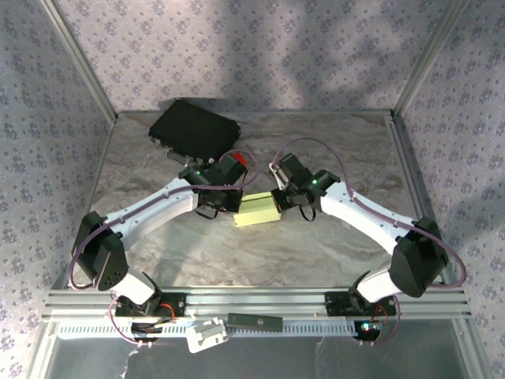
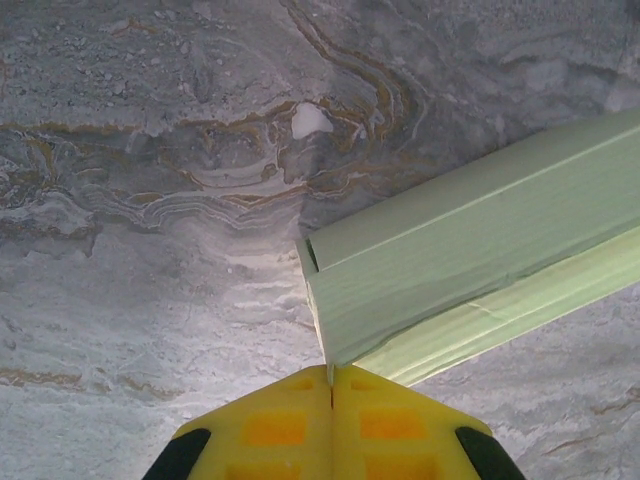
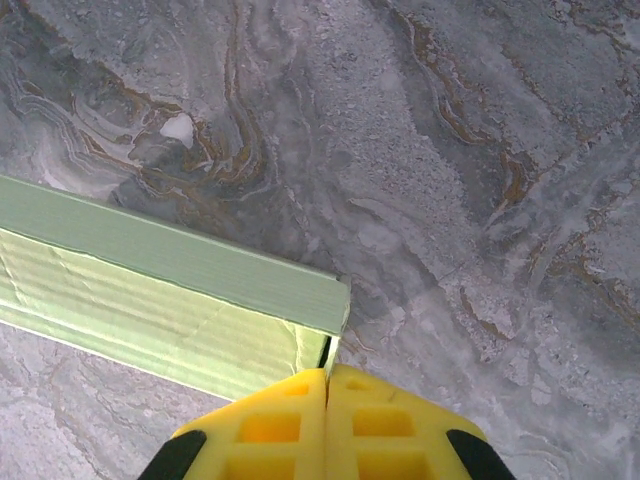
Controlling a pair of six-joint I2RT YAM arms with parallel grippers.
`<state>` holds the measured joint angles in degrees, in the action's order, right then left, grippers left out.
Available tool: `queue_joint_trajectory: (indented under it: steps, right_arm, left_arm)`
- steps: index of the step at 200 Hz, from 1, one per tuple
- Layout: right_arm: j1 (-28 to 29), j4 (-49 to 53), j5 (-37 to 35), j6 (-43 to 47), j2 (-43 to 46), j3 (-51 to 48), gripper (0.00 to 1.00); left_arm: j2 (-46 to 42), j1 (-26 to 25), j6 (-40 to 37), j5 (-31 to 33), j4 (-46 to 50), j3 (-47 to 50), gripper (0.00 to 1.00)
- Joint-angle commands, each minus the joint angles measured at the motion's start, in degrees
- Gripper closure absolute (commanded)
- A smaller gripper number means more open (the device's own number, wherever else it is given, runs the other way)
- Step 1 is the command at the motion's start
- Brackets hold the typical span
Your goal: Fold the paper box
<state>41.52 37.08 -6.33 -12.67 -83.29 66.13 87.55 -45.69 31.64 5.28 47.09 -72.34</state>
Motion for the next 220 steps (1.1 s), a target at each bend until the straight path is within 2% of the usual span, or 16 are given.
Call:
queue_joint_trajectory:
  steps: [1, 44, 220]
  right_arm:
    - [1.5, -2.4, 1.0, -2.3, 0.5, -0.7, 1.00]
    - [1.9, -4.2, 0.3, -3.8, 0.6, -1.7, 1.00]
    - [3.3, -6.4, -2.6, -7.9, 2.4, -5.1, 1.00]
  left_arm:
    - [0.1, 0.4, 3.1, -2.6, -5.7, -0.6, 1.00]
    - [-0.5, 0.8, 5.3, -3.5, -10.1, 1.1, 1.00]
    - [-2.8, 0.8, 3.0, -3.1, -11.9, 6.6, 1.00]
